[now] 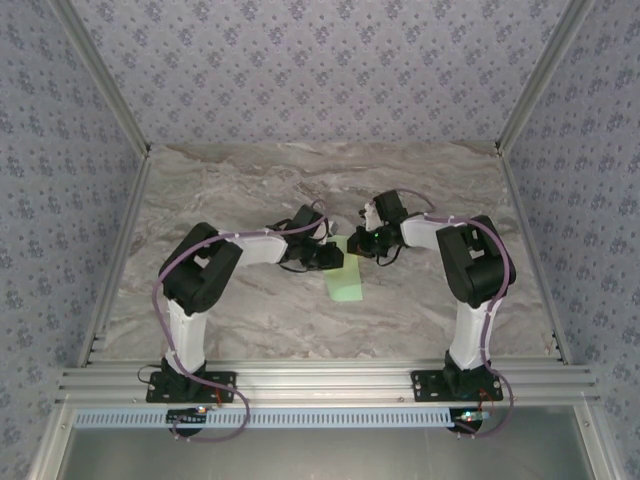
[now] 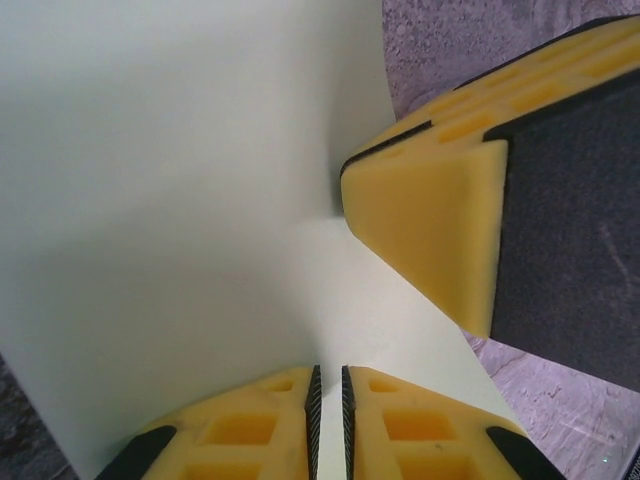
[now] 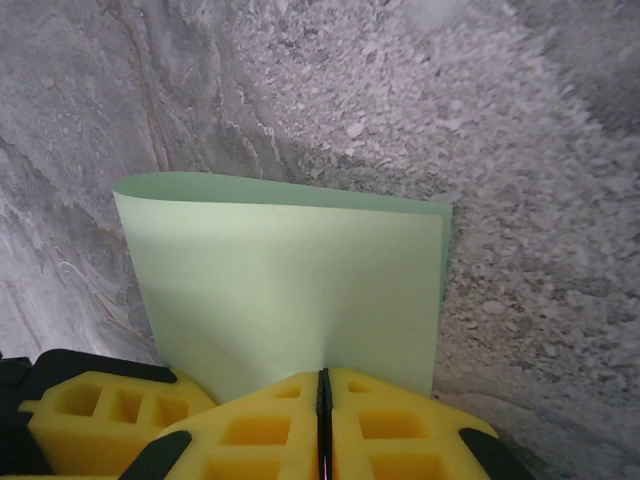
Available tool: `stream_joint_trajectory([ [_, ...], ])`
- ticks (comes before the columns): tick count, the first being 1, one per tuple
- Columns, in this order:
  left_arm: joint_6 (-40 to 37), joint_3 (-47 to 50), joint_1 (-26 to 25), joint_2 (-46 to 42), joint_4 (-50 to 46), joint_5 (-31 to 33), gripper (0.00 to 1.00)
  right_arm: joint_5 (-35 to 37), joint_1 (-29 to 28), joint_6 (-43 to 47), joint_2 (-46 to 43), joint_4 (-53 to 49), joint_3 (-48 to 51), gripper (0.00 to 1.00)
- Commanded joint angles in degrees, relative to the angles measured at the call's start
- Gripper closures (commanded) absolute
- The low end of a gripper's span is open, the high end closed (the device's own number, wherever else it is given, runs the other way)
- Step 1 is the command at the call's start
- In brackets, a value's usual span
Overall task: Fold a paper plane with a square sheet of paper (fold left side to right side)
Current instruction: Hold the square sheet of paper at the center of the table, then first fold the square sheet of paper in half at the center of the table.
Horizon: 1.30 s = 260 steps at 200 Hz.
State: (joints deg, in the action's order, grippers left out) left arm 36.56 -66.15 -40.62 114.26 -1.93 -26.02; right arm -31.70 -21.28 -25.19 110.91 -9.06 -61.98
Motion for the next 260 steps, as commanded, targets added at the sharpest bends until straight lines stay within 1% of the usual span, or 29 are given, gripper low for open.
stream_joint_trajectory([
  [1,-1.20,1.63,-0.91,-2.99,-3.59,1.02,0.83,5.01,-0.45,0.59,2.89,-6.39,-0.07,0.91],
  [54,-1.68,4.18,-2.79,-6.74,-2.55,0.88,0.82,6.22,-0.51,0.11,4.14,-7.26,1.02,0.92],
  [139,-1.79,5.75,-3.00,-4.13,-2.85,2.75,0.83,6.79,-0.87,-0.11,3.70,-8.16,0.89,0.92],
  [188,-2.37,9.79,-4.11,-6.86,-2.33,2.43,0.83,7.61,-0.69,0.01,3.78,-9.38,0.41,0.92],
  [260,-3.16,17.32,-9.10,-12.87,-0.01,2.44,0.83,8.20,-0.53,0.16,3.95,-10.43,-0.10,0.92],
])
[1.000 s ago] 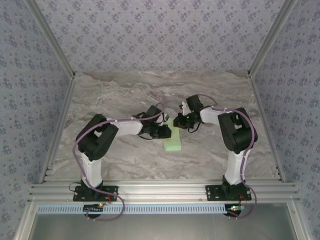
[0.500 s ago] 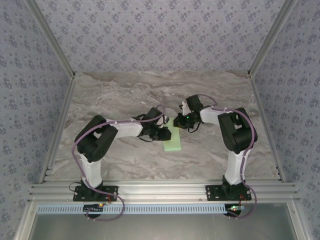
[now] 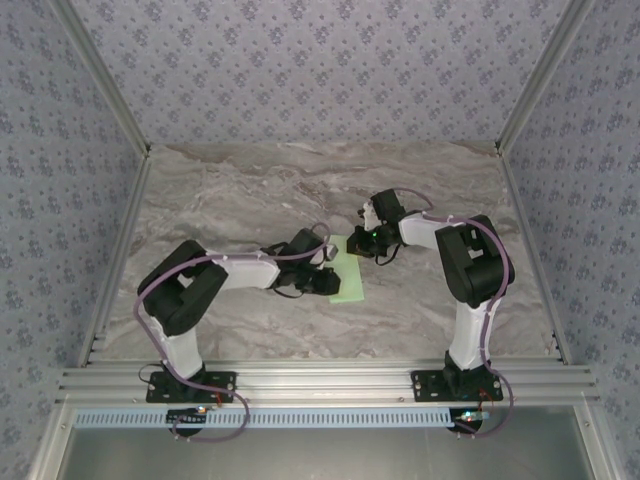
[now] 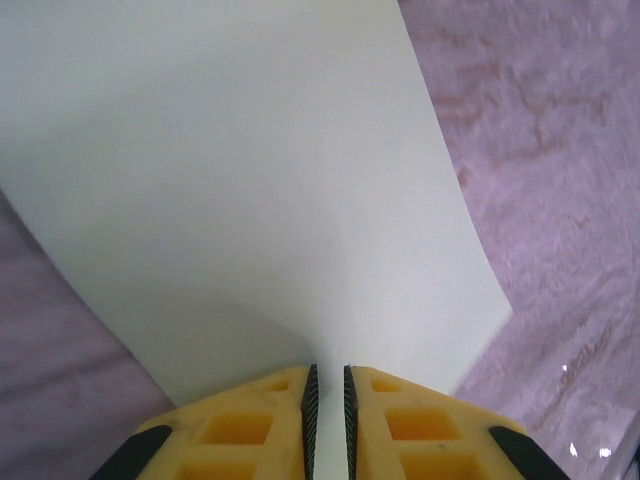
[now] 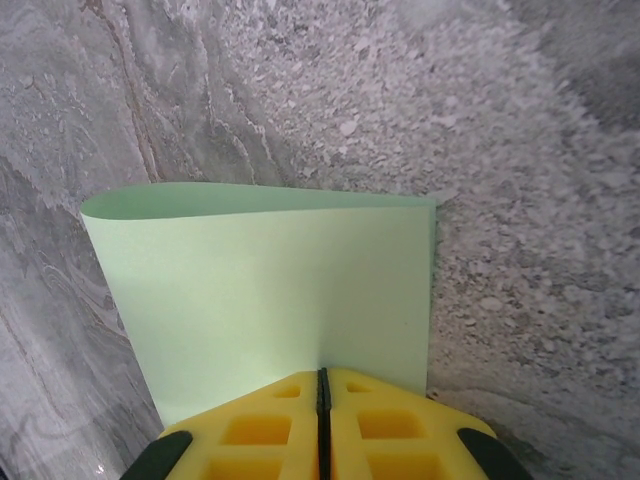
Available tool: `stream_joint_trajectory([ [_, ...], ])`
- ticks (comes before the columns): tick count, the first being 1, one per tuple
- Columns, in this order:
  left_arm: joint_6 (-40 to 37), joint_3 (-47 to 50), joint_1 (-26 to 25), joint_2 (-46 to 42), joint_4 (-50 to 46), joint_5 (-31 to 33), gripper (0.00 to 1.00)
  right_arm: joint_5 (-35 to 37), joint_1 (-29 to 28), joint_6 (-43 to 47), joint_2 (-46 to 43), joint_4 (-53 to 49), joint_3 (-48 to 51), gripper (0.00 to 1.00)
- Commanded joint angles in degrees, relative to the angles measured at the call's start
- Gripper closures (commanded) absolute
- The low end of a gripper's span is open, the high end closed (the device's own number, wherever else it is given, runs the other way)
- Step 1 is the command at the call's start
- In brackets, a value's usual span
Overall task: Fold a paper plane with a square sheet of paper (fold left side to right side)
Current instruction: First fold the square sheet of paper in half at the center of the table.
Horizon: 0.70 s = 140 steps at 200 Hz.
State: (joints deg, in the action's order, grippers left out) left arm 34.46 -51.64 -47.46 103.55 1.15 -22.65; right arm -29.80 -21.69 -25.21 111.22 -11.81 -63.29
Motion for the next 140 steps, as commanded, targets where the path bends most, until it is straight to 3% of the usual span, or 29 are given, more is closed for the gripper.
stream_joint_trajectory([
  [1,-1.02,2.92,-2.36,-2.18,-3.09,-0.96,0.83,6.32,-0.15,0.17,3.65,-7.69,1.23,0.92],
  [81,2.27,8.54,-4.75,-6.53,0.10,-0.90,0.84,5.51,-0.30,0.52,3.06,-7.49,1.21,0.92],
  [140,1.62,4.53,1.99,-12.67,1.25,-5.58,0.82,5.63,-0.66,0.60,2.27,-7.59,1.18,0.92],
])
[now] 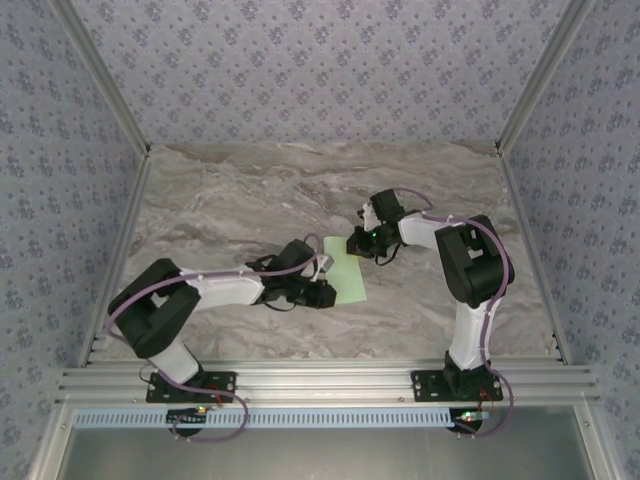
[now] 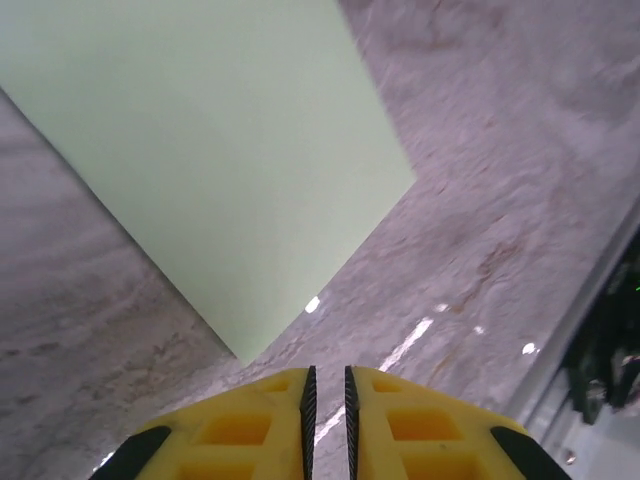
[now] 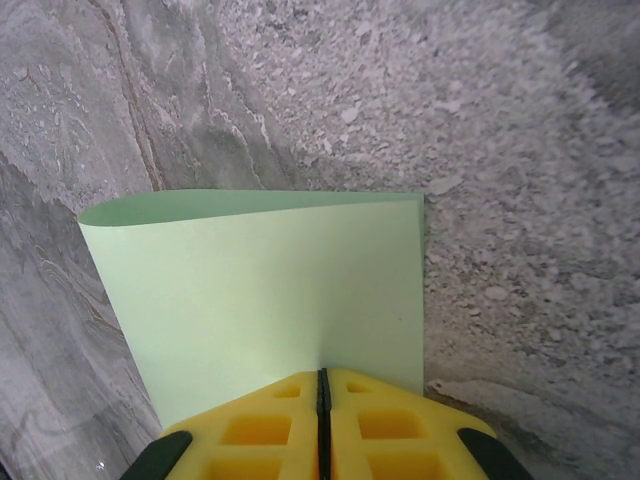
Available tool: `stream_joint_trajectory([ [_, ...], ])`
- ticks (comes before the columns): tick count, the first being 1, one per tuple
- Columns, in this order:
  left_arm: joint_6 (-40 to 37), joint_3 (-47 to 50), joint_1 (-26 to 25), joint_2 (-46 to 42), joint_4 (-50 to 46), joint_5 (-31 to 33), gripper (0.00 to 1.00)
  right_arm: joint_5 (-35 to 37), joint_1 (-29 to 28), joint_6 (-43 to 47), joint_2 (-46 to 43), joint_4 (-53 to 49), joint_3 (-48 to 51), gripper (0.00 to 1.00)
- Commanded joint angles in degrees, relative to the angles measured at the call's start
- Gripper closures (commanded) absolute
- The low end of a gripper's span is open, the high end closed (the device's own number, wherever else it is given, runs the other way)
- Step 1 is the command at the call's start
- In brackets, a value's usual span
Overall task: Fold a paper plane with a square sheet of paper (fold left side to right side)
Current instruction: First fold the square sheet of paper in half at the center of the table, then hold the square sheet of paper at the center of the table.
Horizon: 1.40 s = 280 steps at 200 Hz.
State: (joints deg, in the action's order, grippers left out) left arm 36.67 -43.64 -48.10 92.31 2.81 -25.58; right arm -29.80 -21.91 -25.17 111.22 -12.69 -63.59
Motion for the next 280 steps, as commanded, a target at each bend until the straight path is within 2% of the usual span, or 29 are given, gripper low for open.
stream_joint_trajectory([
  [1,-0.65,-3.65,2.73,-1.35,-0.51,-2.64,0.82,5.63,-0.47,0.56,2.26,-6.68,1.51,0.92],
  [29,-2.36,-8.61,4.47,4.30,-1.58,-2.30,0.80,5.85,-0.63,0.68,1.92,-6.76,1.53,0.92],
  [85,-2.92,-15.11,4.40,15.15,-1.52,-2.75,0.79,5.20,-1.01,0.83,1.58,-6.44,1.40,0.91],
  [156,-4.16,-16.07,1.64,18.03,-6.66,3.08,0.79,4.49,-0.94,1.28,-0.77,-6.92,-0.94,0.90],
  [200,-2.18,-14.20,0.15,19.21,-6.85,5.79,0.79,6.74,0.64,3.43,-8.10,-10.94,-4.18,0.81],
  [224,-1.95,-13.96,0.15,18.71,-7.19,6.50,0.80,7.50,1.76,4.51,-14.05,-12.94,-0.98,0.78],
  [254,-2.08,-14.45,0.13,18.34,-7.82,6.69,0.80,4.14,1.12,4.38,-21.63,-12.93,8.06,0.89],
  [280,-1.78,-14.41,0.13,18.10,-7.88,6.64,0.80,-0.92,-1.44,1.08,-25.02,-8.60,16.23,0.92],
])
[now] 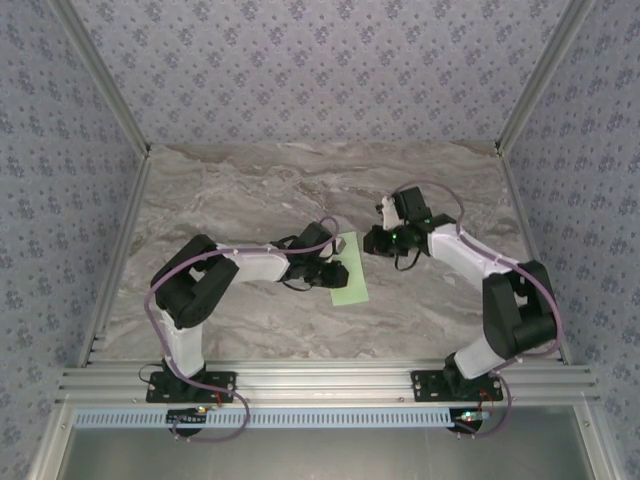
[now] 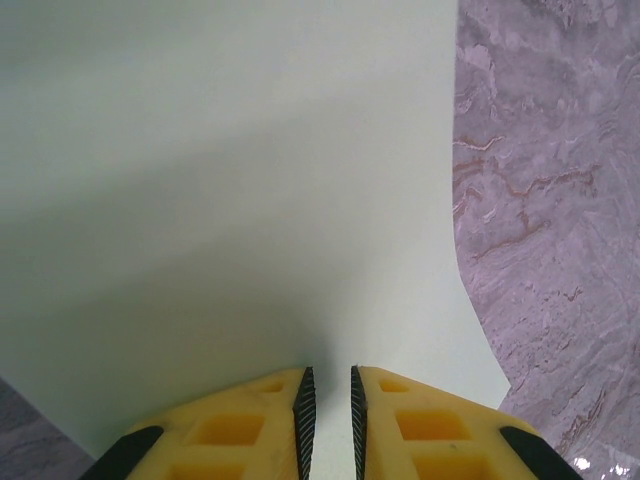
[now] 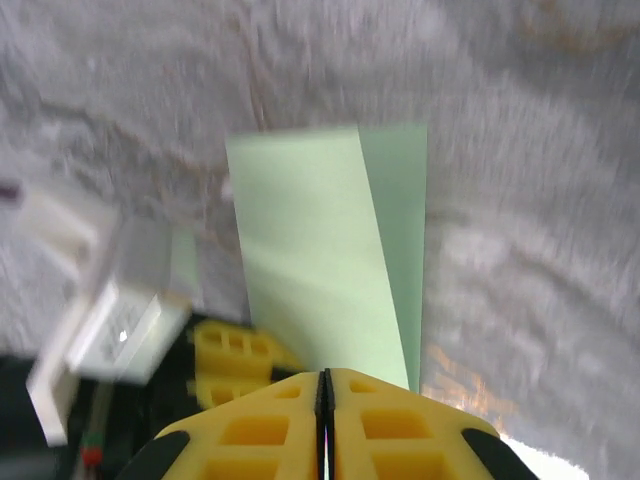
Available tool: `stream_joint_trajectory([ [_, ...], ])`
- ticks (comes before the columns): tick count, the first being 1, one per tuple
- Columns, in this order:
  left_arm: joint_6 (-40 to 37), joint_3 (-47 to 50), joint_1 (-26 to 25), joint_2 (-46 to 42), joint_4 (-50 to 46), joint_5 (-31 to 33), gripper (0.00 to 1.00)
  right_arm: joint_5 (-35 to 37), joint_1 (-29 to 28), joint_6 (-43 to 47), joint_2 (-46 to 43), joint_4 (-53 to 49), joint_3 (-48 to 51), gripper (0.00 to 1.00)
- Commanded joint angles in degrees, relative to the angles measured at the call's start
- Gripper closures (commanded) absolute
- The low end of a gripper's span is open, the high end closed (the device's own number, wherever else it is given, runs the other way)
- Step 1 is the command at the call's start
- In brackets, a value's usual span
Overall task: Fold a paper plane with a square sheet of paper (fold left side to right side)
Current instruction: Hold the square sheet of paper at the center of the table, then first fold the square sheet of paper in half at the center of the table.
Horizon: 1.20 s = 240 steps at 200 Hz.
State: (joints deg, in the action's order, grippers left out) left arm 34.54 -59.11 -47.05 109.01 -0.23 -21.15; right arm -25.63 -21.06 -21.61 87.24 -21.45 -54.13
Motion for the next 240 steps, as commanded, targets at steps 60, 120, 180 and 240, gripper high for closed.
stream_joint_trajectory([
  [60,0.07,0.39,-0.92,0.74,-5.60,2.34,0.80,-2.25,-6.45,-5.24,6.22,3.23,10.81,0.92],
  [120,-3.37,-3.67,1.83,0.97,-9.13,2.60,0.79,5.70,-6.66,-2.08,9.57,-5.17,9.71,0.92],
  [180,-4.75,-5.17,6.76,4.28,-6.59,2.08,0.79,9.80,-6.67,-0.07,10.82,-8.54,8.95,0.92],
  [240,-4.56,-12.13,11.76,7.60,-7.54,2.33,0.79,11.64,-6.63,1.25,10.95,-10.06,9.54,0.93],
])
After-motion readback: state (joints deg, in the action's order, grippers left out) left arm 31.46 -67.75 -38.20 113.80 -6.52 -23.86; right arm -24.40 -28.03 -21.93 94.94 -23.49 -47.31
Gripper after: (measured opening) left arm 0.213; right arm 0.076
